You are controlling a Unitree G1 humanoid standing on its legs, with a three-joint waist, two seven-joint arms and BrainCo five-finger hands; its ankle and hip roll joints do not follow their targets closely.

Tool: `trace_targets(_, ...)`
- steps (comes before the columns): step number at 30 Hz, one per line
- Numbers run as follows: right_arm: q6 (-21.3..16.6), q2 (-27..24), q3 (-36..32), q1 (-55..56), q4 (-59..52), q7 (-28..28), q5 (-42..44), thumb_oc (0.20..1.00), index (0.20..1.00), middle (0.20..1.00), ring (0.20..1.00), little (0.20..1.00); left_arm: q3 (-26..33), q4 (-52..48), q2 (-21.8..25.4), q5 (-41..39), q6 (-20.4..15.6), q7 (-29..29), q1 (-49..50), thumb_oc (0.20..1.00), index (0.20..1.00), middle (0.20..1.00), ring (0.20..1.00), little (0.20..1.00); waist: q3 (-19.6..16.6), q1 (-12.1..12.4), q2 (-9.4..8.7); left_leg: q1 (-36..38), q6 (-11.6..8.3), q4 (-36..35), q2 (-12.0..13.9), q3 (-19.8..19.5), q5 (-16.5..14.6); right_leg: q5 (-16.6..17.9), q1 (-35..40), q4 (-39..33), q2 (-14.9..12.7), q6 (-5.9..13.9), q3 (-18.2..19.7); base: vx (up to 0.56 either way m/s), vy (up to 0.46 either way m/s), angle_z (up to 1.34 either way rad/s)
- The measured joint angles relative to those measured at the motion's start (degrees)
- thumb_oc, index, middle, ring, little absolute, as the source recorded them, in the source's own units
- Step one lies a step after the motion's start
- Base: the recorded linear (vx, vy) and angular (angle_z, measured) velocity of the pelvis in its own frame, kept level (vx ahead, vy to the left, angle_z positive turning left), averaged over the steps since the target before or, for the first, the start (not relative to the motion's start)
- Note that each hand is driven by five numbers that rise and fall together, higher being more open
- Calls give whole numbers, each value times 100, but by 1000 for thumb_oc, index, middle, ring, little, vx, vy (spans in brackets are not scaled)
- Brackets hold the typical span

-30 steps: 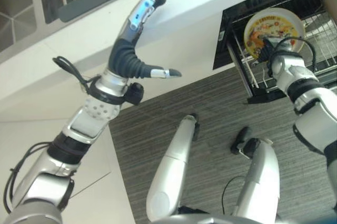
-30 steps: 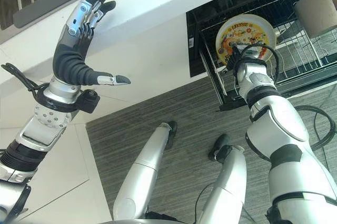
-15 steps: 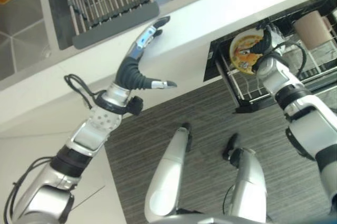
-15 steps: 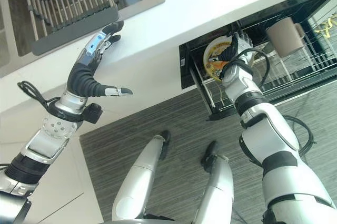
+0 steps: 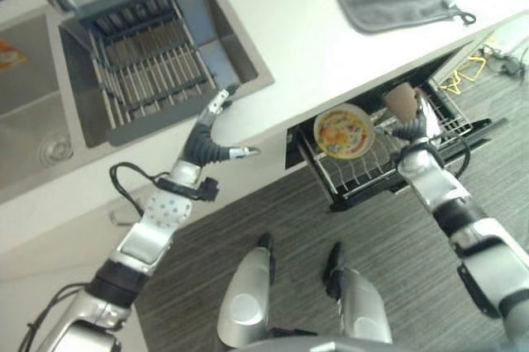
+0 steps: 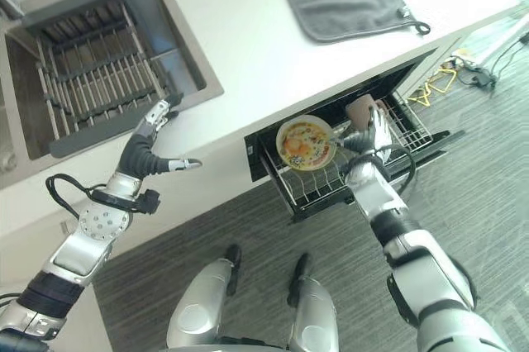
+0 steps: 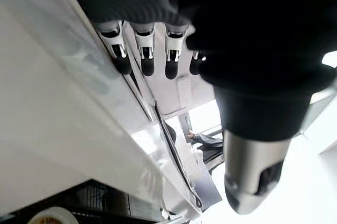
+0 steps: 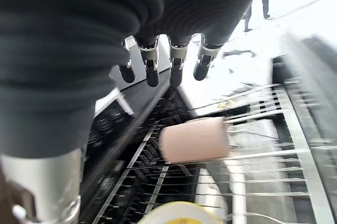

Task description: Place the dishes in the dishwasher.

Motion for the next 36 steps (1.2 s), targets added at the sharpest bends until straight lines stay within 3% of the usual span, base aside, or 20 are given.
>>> trace_targets(1,80,75,-137,557,-681,-31,-2,1000,1000,1000,1000,1000,181,0,-46,0,34,3,212,1000,1000,1000,1000,1000,-23,-138,-25,293,-7,-203,7,89,2,31,249,-208,31,-6,52,256,79,-49)
trace_targets(2,73,458,-275,1445,-1562,-178,-13,1000,1000,1000,1000,1000,477,8,-213,1,64,11,588,1000,1000,1000,1000,1000,-490,-380,-93,605,-60,-647,37,263,70,145,474,-620,117,20,133,331,131,-51)
trace_targets(3,-6,487,-530,1907,-1775,-165,-30,1000,1000,1000,1000,1000,480,-39,-373,9,65,0,668,1000,1000,1000,1000,1000,-600,-472,-68,890,-108,-822,85,325,103,186,674,-784,189,1,163,323,132,-53)
trace_targets(4,-293,785,-1051,2995,-2874,-237,-181,1000,1000,1000,1000,1000,775,-410,-620,51,51,3,1359,1000,1000,1000,1000,1000,-709,-499,-30,1402,-159,-1261,96,451,208,184,996,-938,243,6,209,263,132,-43)
trace_targets(5,-476,778,-1133,3494,-3156,-325,-266,1000,1000,1000,1000,1000,960,-502,-743,54,-8,30,1823,1000,1000,1000,1000,1000,-979,-534,10,1529,-160,-1419,124,576,212,177,1052,-1020,287,5,248,119,65,-49)
trace_targets(7,-740,432,-1506,3484,-2733,-447,-418,1000,1000,1000,1000,1000,1009,-319,-721,55,-45,49,1721,1000,1000,1000,1000,1000,-1278,-819,59,1589,-175,-1502,141,604,220,167,1031,-1032,314,3,247,109,70,-24)
trace_targets(10,-1218,432,-2091,3941,-3023,-480,-695,1000,1000,1000,1000,1000,1440,-326,-706,47,-201,63,2001,1000,1000,1000,1000,1000,-1500,-846,159,1811,-210,-1792,148,783,322,167,1036,-1065,353,5,407,70,46,-24)
trace_targets(11,-1402,378,-2286,4322,-3035,-522,-698,1000,1000,1000,1000,1000,1581,-344,-688,31,-322,66,2138,1000,1000,1000,1000,1000,-1638,-970,170,1862,-214,-1979,158,792,433,164,1036,-1075,378,9,404,83,37,-17)
trace_targets(14,-1595,452,-2251,4694,-2874,-481,-625,1000,1000,1000,1000,1000,1577,-350,-674,25,-411,76,2281,1000,1000,1000,1000,1000,-1687,-1055,215,1890,-218,-2066,183,913,519,184,932,-1026,415,-20,518,75,8,-15)
trace_targets(16,-1608,547,-2163,4674,-2489,-417,-429,1000,1000,1000,1000,1000,1556,-367,-674,23,-491,41,2324,1000,1000,1000,1000,1000,-1697,-1092,239,1896,-218,-2064,183,929,519,206,933,-1027,417,-27,546,32,-27,-10)
trace_targets(19,-1784,625,-1657,4432,-1857,-404,-115,1000,1000,1000,1000,1000,1426,-386,-639,-126,-662,-560,2347,1000,1000,1000,1000,1000,-1690,-1077,346,1891,-202,-2055,187,899,556,225,942,-1026,417,-41,536,22,-67,2)
trace_targets(21,-1839,625,-1345,3885,-1361,-432,-50,1000,1000,1000,1000,1000,797,-382,-472,-146,-647,-776,2162,1000,1000,1000,1000,1000,-1680,-1059,377,1894,-203,-2045,189,889,563,234,951,-1026,424,-51,536,5,-20,2)
trace_targets(22,-1959,637,-1272,3558,-1264,-477,3,1000,1000,1000,1000,1000,371,-381,-449,-147,-606,-938,2113,1000,1000,1000,1000,1000,-1653,-1057,479,1898,-211,-2048,194,887,574,239,950,-1028,432,-58,528,11,-29,3)
trace_targets(24,-2033,637,-1270,3477,-1251,-543,9,1000,1000,1000,1000,1000,420,-382,-450,-254,-546,-979,2110,1000,1000,1000,1000,1000,-1582,-1034,562,1908,-211,-2040,238,889,589,226,960,-1028,478,-77,507,0,0,0)
trace_targets(26,-2260,703,-1015,2942,-349,-676,234,1000,1000,1000,1000,1000,-98,-141,-439,-309,-418,-1096,1768,1000,1000,1000,1000,1000,-1293,-952,548,1672,-168,-1347,288,857,320,-103,840,-512,452,-106,489,13,-21,16)
trace_targets(27,-2443,757,-802,2551,-230,-691,363,1000,1000,1000,1000,1000,-791,83,-406,-246,-251,-1337,1563,1000,1000,1000,1000,1000,-1021,-875,562,1371,-174,-818,299,741,34,-580,367,484,308,-231,445,-32,-42,24)
trace_targets(31,-2846,829,-645,1868,-41,-884,743,1000,1000,1000,1000,1000,-1416,600,-312,-80,-169,-1246,1183,1000,1000,1000,1000,1000,-637,-782,586,725,-298,405,410,723,-420,-1093,-363,1784,237,-306,570,-79,-16,2)
trace_targets(36,-2951,885,-661,1659,460,-861,1116,1000,1000,1000,1000,1000,-1551,598,-328,59,-218,-610,787,1000,1000,1000,1000,1000,-381,-811,758,193,-314,1397,575,713,-852,-1616,-910,2788,201,-464,691,-44,39,-3)
